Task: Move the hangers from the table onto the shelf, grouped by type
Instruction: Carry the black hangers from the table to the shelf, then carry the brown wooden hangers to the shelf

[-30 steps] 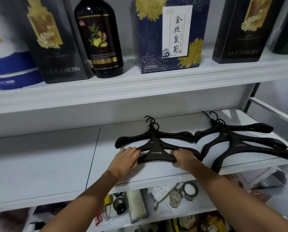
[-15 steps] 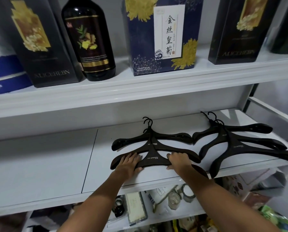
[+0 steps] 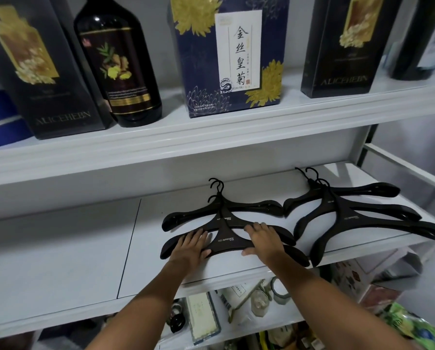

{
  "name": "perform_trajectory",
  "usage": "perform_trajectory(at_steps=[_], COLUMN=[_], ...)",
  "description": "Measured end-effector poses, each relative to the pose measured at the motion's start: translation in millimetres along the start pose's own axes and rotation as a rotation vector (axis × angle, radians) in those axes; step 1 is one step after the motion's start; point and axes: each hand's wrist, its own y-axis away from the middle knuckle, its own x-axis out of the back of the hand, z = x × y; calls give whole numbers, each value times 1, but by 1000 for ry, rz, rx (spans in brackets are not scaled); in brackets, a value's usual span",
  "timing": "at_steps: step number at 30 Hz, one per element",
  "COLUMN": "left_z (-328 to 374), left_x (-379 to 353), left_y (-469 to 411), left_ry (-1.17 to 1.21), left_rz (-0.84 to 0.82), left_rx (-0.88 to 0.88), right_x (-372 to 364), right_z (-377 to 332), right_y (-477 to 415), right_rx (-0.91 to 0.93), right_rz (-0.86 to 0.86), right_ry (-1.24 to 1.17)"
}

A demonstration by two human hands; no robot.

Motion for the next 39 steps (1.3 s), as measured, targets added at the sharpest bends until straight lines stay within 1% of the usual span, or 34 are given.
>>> perform_trajectory(at_steps=[2,6,10,13,18,21,23,27,31,34,36,39], left_z=[6,23,63,114,235,315,363,460,542,600,637,690], left_x=[17,67,116,153,203,215,222,237,248,253,250,237], left_y=[-2,-15,-45,-60,-60,-39,-25,17,64,97,121,162], left_ry=[-10,-24,-79,-82,-50,-51,-38,-26,8,-16,-42,-28], left_rz=[8,89,182,181,210,232,233,305,348,373,376,346], left_rx=[-19,-89,-206,-305,-539,-704,-784,-980,-1148,-1260,-1338,-1462], right_x=[9,42,84,119,171,186,195,215,230,231,224,205], right_z=[4,24,59,95,160,199,223,263,285,295,297,298], right_y=[2,8,28,55,132,197,240,342,432,494,534,593], right_rx=[-13,-134,-244,-350,-591,-769,-864,-1075,-1249,-1368,-1455,-1598], right_rz=[73,186,253,297,352,390,402,455,483,514,491,454], right_ry=[-50,-174,-157,-119,-97,-61,-34,20,61,152,183,169])
